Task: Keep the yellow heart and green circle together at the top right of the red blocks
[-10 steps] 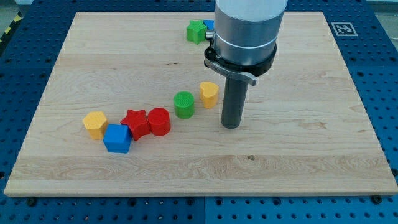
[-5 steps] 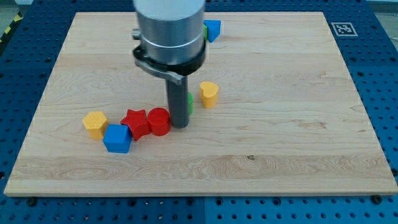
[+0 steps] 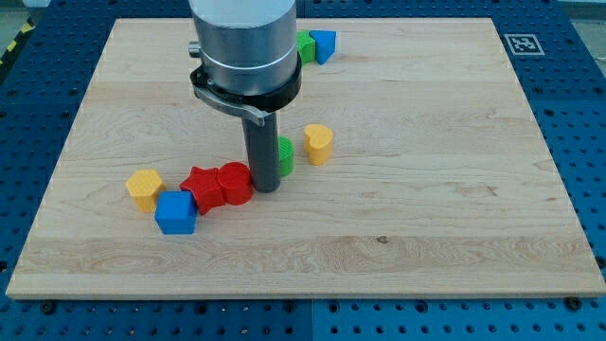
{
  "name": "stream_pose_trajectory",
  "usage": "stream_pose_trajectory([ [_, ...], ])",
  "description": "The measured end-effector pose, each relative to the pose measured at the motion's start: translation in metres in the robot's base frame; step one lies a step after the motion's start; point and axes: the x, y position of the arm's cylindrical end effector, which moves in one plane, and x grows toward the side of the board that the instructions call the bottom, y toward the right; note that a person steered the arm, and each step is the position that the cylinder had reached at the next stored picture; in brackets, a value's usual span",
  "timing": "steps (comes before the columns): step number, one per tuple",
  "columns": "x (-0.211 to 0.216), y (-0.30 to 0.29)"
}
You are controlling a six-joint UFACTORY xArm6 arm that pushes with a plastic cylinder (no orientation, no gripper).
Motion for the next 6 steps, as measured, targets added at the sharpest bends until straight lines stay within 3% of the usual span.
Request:
stream_pose_trajectory([
  [6,-0.029,-0.012],
])
